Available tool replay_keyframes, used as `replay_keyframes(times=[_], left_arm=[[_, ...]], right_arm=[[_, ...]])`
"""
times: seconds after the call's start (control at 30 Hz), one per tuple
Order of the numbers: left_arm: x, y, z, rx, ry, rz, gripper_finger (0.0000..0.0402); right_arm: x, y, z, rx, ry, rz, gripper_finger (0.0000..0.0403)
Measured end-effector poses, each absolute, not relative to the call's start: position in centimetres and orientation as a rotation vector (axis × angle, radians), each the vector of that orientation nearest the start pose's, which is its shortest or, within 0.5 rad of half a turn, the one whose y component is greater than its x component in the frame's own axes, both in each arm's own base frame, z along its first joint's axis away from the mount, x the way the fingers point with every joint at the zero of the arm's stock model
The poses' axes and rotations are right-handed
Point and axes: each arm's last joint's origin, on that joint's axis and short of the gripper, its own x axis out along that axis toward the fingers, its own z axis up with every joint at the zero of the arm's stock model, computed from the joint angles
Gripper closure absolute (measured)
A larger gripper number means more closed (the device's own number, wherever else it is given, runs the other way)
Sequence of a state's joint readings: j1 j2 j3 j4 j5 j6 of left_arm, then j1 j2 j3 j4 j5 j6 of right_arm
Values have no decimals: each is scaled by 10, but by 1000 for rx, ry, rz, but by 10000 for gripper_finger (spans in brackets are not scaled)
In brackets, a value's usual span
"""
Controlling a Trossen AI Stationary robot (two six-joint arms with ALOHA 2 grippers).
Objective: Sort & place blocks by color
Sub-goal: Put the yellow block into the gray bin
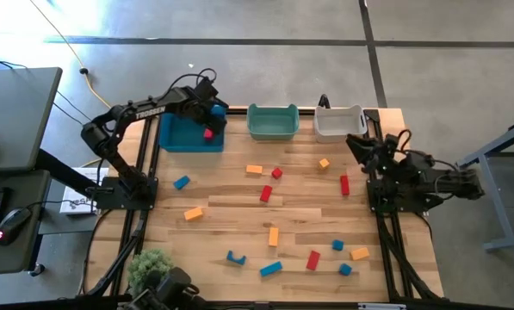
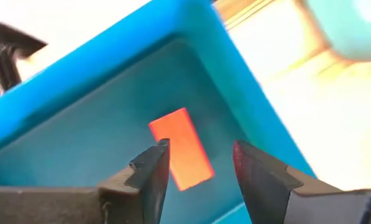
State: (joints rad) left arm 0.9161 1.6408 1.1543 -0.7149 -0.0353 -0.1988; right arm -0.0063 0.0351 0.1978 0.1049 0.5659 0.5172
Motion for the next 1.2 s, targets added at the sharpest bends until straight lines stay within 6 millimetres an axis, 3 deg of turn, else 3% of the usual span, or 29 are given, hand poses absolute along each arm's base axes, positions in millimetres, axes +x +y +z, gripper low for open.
replay_keyframes(times=[0.27, 0.6, 0.83, 1.2], left_arm=[[195, 253, 241, -647, 963, 864, 238], [189, 243, 264, -595, 895, 841, 238], [188, 240, 270, -584, 876, 842, 238], [193, 236, 270, -541, 895, 806, 236]], right_arm=[[74, -19, 260, 585, -103, -713, 195], [98, -18, 275, 749, 277, -914, 195], [123, -21, 273, 924, 520, -958, 195], [158, -45, 252, 954, 826, -946, 195]])
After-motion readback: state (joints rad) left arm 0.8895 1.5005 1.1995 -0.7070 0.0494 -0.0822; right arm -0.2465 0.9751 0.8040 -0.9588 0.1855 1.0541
